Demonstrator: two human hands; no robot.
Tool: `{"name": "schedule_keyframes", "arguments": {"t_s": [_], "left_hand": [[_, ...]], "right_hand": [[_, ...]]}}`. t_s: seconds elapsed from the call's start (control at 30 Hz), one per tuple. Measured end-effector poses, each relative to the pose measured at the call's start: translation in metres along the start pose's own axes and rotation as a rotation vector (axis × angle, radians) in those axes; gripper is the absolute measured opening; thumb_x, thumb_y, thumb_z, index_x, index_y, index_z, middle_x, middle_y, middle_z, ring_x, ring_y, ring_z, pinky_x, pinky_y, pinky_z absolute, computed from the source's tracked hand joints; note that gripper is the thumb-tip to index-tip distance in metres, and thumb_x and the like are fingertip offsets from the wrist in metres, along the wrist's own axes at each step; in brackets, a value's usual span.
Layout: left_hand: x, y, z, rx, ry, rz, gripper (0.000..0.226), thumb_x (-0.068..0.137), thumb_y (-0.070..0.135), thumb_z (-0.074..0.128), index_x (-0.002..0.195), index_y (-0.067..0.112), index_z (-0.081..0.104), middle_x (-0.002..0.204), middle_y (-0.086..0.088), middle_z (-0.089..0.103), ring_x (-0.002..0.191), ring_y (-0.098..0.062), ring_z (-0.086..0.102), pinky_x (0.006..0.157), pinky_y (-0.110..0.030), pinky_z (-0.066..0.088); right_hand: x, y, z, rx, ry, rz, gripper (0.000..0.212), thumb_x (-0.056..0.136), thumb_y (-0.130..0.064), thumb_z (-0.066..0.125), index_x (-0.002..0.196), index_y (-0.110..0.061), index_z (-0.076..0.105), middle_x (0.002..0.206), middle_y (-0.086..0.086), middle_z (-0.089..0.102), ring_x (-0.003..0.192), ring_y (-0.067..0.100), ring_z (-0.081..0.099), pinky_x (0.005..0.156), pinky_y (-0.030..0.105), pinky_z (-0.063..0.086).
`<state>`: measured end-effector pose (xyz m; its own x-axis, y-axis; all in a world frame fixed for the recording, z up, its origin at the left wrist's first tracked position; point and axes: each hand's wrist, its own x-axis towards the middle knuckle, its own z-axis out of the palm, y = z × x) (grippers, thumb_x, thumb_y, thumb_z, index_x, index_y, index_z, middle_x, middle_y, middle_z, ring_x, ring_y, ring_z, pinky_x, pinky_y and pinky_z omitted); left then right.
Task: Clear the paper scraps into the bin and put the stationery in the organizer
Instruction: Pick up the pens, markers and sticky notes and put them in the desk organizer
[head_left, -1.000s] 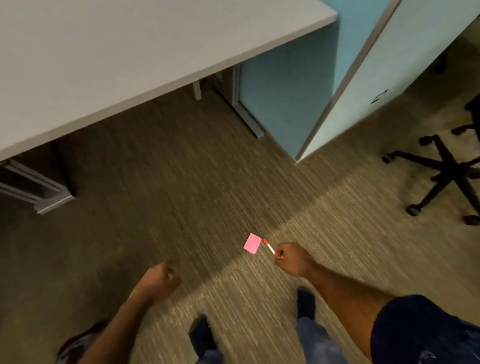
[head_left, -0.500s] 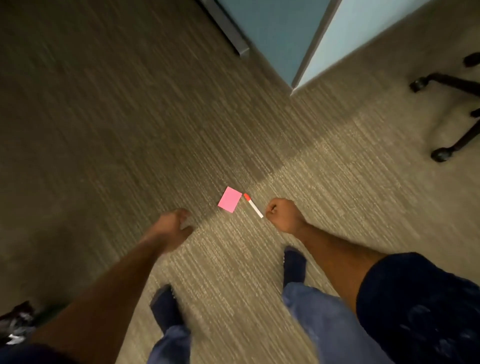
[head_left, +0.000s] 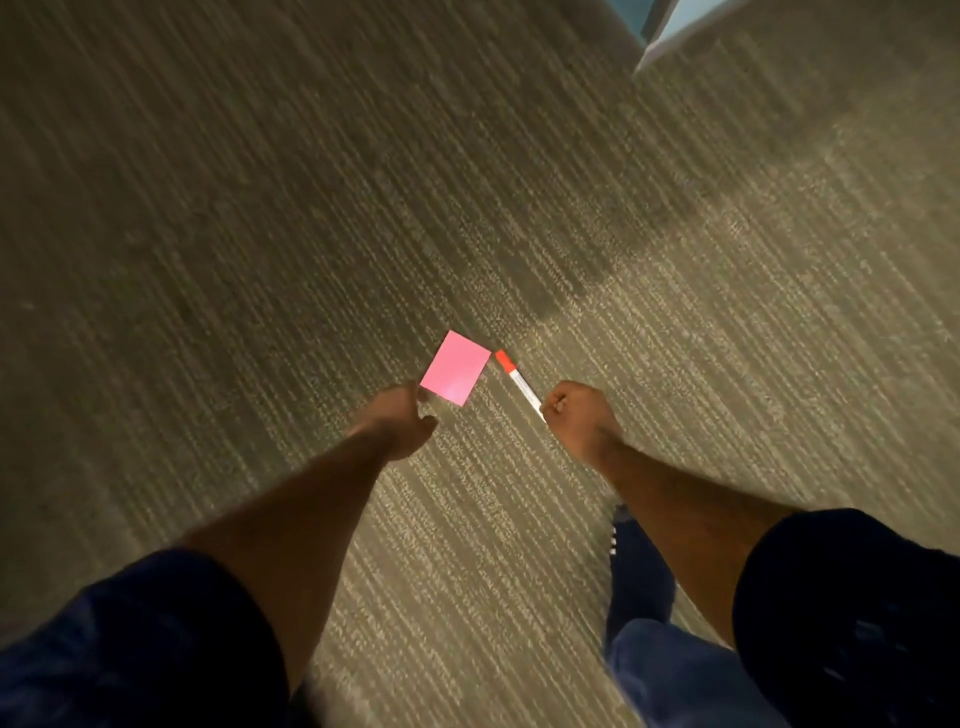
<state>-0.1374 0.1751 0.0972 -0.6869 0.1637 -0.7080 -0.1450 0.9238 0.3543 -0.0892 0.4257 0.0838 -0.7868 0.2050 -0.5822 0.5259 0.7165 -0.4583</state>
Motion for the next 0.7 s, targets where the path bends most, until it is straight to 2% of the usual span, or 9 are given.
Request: {"name": "schedule_keyframes", "arguments": {"t_s": [0.13,0.23,0.43,0.57,0.7], "left_hand": [[0.043,-0.001,0.020,-0.033,0.092,-0.044,0.041,0.091,0.024,0.057,0.129,0.011,0.054,0.127,-0.012,0.063,0.111,-0.027,0.062,0.090,-0.033,0.049],[0.066,0.005,0.029,0.015,0.138,-0.047,0.046,0.090,0.031,0.060,0.130,0.009,0.051,0.128,-0.016,0.060,0.113,-0.030,0.061,0.093,-0.040,0.050],[0.098,0.016,0.041,0.111,0.222,-0.058,0.083,0.075,0.046,0.075,0.137,0.008,0.037,0.134,-0.018,0.045,0.123,-0.033,0.045,0.095,-0.048,0.048],[0.104,0.022,0.046,0.127,0.275,-0.075,0.085,0.070,0.043,0.080,0.135,0.008,0.036,0.135,-0.019,0.044,0.124,-0.033,0.043,0.095,-0.047,0.048],[0.107,0.024,0.044,0.139,0.244,-0.099,0.088,0.070,0.043,0.081,0.137,0.010,0.035,0.138,-0.019,0.042,0.127,-0.034,0.042,0.096,-0.046,0.048]], "right_hand": [[0.034,0.007,0.023,-0.032,0.033,-0.044,0.010,0.081,-0.018,0.067,0.086,-0.009,0.066,0.091,0.012,0.069,0.081,0.029,0.064,0.074,0.035,0.053],[0.051,0.008,0.031,-0.102,0.065,-0.108,0.018,0.081,-0.023,0.070,0.093,-0.010,0.066,0.097,0.010,0.066,0.084,0.025,0.062,0.076,0.034,0.053],[0.074,0.006,0.042,-0.210,0.021,-0.119,0.028,0.079,-0.034,0.073,0.095,-0.012,0.064,0.097,0.008,0.066,0.087,0.024,0.061,0.076,0.037,0.055],[0.078,0.007,0.047,-0.192,0.030,-0.103,0.027,0.079,-0.033,0.075,0.096,-0.016,0.063,0.095,0.005,0.069,0.085,0.023,0.064,0.071,0.034,0.056],[0.077,0.007,0.050,-0.163,0.047,-0.087,0.017,0.079,-0.028,0.074,0.091,-0.020,0.065,0.090,0.003,0.072,0.075,0.019,0.064,0.062,0.028,0.052]]}}
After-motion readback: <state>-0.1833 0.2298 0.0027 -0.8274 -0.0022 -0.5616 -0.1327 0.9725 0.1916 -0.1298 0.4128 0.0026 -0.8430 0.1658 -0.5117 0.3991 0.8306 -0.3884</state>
